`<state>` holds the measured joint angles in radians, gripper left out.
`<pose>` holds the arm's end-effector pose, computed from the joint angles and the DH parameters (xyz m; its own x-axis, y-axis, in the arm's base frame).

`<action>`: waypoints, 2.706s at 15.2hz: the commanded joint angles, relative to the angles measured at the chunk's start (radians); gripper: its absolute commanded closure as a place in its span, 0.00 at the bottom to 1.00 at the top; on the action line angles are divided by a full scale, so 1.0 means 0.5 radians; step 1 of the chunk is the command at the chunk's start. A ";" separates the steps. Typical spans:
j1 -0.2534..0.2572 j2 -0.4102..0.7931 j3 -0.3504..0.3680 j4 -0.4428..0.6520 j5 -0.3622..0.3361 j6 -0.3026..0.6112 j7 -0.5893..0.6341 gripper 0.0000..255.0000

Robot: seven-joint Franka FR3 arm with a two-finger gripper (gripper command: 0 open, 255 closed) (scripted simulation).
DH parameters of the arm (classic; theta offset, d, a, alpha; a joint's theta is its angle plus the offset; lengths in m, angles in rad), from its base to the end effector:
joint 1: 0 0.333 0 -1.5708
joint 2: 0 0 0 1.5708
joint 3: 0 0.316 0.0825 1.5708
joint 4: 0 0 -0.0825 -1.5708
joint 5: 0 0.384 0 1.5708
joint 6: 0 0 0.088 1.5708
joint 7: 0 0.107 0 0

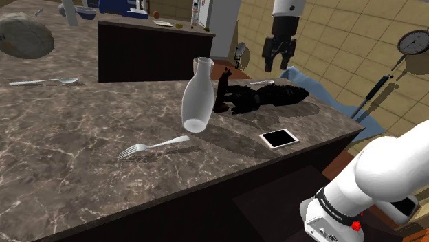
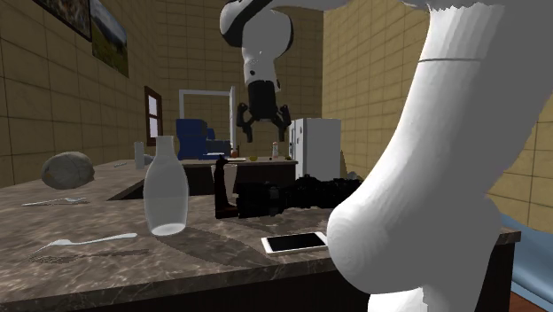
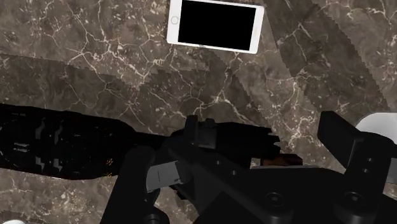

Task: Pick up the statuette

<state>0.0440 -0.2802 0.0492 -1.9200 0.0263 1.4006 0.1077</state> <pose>0.4385 0.0468 0.5903 0.9713 -0.0178 -0.2372 -0.0152 -0.9998 0.0129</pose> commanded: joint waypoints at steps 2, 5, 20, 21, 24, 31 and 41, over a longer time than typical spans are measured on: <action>0.030 0.282 0.047 0.245 0.002 -0.057 0.044 0.00; 0.066 0.576 0.091 0.533 -0.004 -0.141 0.092 0.00; 0.216 1.509 0.174 1.458 -0.060 -0.393 0.213 0.00; 0.215 1.504 0.174 1.423 -0.060 -0.363 0.212 0.00; 0.214 1.498 0.174 1.400 -0.059 -0.345 0.211 1.00; 0.215 1.497 0.174 1.400 -0.059 -0.346 0.212 1.00; 0.228 1.567 0.176 1.725 -0.063 -0.601 0.223 1.00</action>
<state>0.1556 0.4949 0.1365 -1.0860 -0.0053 1.1202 0.2166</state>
